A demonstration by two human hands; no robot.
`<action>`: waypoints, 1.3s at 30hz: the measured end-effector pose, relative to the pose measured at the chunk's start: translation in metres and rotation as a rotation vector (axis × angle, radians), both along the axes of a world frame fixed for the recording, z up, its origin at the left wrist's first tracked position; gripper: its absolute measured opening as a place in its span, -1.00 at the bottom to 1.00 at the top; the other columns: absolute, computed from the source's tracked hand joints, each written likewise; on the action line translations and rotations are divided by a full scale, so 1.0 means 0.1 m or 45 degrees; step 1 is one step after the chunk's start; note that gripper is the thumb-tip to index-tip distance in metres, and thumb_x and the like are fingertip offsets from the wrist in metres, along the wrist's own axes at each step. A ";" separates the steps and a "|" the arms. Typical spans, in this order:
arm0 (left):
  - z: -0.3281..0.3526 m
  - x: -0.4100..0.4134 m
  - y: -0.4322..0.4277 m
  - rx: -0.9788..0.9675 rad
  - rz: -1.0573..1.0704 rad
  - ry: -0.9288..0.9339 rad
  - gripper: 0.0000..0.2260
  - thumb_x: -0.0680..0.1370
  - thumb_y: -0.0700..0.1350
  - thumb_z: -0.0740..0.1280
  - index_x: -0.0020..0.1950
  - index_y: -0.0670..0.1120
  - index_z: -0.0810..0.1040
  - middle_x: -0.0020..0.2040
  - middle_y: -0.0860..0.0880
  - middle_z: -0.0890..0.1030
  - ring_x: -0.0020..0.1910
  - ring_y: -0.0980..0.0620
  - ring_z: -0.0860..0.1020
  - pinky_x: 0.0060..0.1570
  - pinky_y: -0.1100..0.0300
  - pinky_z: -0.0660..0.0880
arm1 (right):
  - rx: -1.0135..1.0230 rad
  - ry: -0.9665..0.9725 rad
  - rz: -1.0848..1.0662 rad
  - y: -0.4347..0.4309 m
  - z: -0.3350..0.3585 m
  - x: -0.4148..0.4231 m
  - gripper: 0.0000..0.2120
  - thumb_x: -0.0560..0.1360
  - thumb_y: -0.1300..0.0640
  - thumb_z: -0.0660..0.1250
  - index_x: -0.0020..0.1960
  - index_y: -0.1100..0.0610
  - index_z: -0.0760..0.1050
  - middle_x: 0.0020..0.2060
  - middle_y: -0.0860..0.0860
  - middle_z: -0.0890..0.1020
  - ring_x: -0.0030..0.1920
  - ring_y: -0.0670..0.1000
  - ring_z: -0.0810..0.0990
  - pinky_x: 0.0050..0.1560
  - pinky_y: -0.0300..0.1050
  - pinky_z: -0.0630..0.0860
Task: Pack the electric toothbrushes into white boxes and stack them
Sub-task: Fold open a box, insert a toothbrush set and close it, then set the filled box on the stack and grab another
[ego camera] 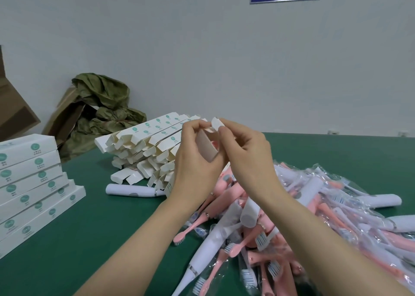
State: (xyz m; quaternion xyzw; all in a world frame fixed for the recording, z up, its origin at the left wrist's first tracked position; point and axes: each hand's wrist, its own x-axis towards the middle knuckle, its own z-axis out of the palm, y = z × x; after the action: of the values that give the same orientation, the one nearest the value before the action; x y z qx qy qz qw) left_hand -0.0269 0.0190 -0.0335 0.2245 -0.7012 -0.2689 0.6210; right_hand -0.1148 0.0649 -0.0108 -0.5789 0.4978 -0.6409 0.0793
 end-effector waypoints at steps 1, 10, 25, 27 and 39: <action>-0.01 0.00 -0.01 0.022 -0.030 -0.019 -0.67 0.46 -0.15 0.42 0.05 0.13 0.34 0.01 0.20 0.51 0.05 0.26 0.49 0.01 0.41 0.39 | -0.007 0.029 -0.035 -0.01 -0.01 -0.02 -0.75 0.55 0.20 0.18 -0.25 0.11 0.55 -0.51 -0.08 0.42 -0.47 -0.09 0.29 -0.46 -0.32 0.21; -0.02 0.08 -0.11 -0.002 -0.119 -0.382 -0.42 0.30 -0.02 0.46 0.13 0.24 0.18 0.10 0.18 0.44 0.03 0.22 0.49 -0.07 0.31 0.47 | -0.019 0.245 -0.162 -0.06 -0.06 -0.10 -0.72 0.59 0.12 0.20 0.23 0.04 0.58 -0.41 -0.07 0.59 -0.35 -0.14 0.46 -0.30 -0.41 0.33; -0.13 0.11 -0.28 0.010 0.170 -0.344 -0.68 0.29 -0.03 0.52 -0.15 0.23 0.43 -0.21 0.25 0.54 -0.24 0.24 0.49 -0.35 0.43 0.37 | -0.051 0.475 -0.228 -0.10 -0.11 -0.09 -0.73 0.61 0.14 0.20 0.23 0.20 0.55 -0.34 0.10 0.55 -0.30 -0.04 0.40 -0.21 -0.43 0.31; -0.12 0.11 -0.27 -0.004 0.166 -0.336 -0.68 0.30 -0.03 0.52 -0.17 0.24 0.42 -0.22 0.26 0.54 -0.24 0.24 0.49 -0.36 0.45 0.36 | -0.079 0.515 -0.261 -0.11 -0.12 -0.09 -0.72 0.61 0.15 0.19 0.24 0.20 0.54 -0.33 0.04 0.53 -0.30 -0.03 0.41 -0.21 -0.38 0.30; 0.20 0.24 -0.08 -0.163 0.476 -0.303 -0.51 0.27 0.01 0.55 0.16 0.02 0.52 0.00 0.10 0.42 -0.05 0.16 0.39 -0.12 0.45 0.34 | -0.171 0.227 -0.005 0.04 0.02 -0.08 -0.66 0.63 0.03 0.05 0.36 0.00 0.39 0.00 -0.28 0.56 0.01 -0.28 0.54 0.04 -0.41 0.42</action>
State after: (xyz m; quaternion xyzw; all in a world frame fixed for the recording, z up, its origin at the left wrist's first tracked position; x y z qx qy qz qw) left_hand -0.0026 0.0114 -0.0133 0.3410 -0.7313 -0.0757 0.5858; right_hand -0.1224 0.0693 -0.0089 -0.6368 0.4599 -0.6189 -0.0056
